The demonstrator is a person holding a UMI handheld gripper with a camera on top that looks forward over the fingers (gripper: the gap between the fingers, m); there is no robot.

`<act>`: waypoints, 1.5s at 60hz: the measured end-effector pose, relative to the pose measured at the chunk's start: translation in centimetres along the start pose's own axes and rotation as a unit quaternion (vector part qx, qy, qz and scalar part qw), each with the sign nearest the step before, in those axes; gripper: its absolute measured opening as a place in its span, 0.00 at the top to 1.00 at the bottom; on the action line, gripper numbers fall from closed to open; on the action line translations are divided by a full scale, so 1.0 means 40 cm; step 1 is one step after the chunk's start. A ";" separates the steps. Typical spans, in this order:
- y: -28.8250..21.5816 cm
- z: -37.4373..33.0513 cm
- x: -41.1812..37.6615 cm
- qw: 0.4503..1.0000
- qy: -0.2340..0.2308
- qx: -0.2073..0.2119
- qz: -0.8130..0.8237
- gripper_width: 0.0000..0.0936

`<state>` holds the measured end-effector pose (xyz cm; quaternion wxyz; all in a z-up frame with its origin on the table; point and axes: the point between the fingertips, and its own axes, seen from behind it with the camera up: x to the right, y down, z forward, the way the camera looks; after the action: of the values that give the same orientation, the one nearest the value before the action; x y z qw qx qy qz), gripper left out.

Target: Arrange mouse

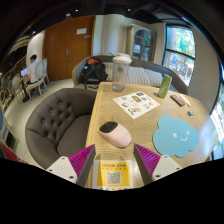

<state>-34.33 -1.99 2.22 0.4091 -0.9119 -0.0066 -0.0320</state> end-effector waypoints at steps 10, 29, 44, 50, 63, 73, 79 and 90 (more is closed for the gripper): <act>-0.014 0.080 0.051 1.000 -0.022 0.008 -0.015 0.17; -0.043 0.206 0.070 0.997 -0.078 0.022 -0.010 0.16; -0.114 0.278 0.077 0.996 -0.087 0.032 -0.013 0.24; -0.119 0.285 0.072 0.995 -0.093 0.034 -0.013 0.42; -0.114 0.280 0.062 0.993 -0.115 0.018 -0.033 0.45; -0.109 0.229 0.043 0.985 -0.168 0.007 -0.046 0.56; -0.190 0.120 0.109 0.982 -0.180 0.051 -0.023 0.56; -0.247 0.060 0.481 0.990 -0.095 0.099 -0.013 0.56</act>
<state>-15.39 6.10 9.25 0.4948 -0.8654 -0.0602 0.0508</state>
